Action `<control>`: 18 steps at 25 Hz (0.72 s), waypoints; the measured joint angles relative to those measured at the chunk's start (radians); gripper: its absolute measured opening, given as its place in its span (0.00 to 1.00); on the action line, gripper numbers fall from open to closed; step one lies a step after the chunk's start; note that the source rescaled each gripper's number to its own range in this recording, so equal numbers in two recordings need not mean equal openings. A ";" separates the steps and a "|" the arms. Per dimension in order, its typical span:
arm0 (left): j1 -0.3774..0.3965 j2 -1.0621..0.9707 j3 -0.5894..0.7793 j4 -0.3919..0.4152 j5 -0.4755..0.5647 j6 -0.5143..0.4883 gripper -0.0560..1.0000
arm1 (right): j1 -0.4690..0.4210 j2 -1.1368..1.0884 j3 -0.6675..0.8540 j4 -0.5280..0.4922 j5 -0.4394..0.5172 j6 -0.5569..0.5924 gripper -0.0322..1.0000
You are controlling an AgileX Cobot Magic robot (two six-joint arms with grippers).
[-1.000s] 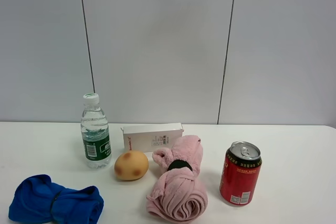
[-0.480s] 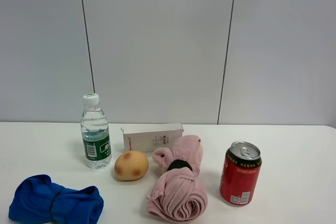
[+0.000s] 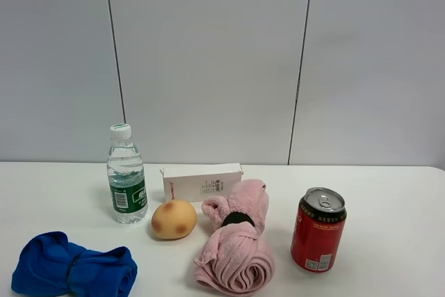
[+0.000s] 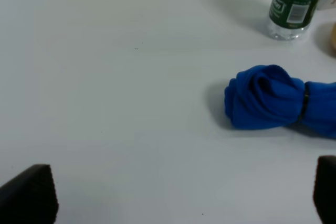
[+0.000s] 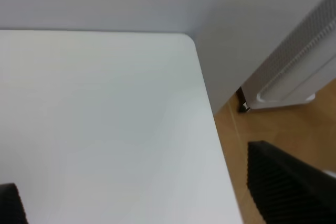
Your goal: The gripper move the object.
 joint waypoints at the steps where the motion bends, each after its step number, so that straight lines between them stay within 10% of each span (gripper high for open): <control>1: 0.000 0.000 0.000 0.000 0.000 0.000 1.00 | -0.020 -0.060 0.039 0.017 0.001 0.000 0.86; 18: 0.000 0.000 0.000 0.000 0.000 0.000 1.00 | -0.046 -0.624 0.603 0.086 0.013 0.071 0.86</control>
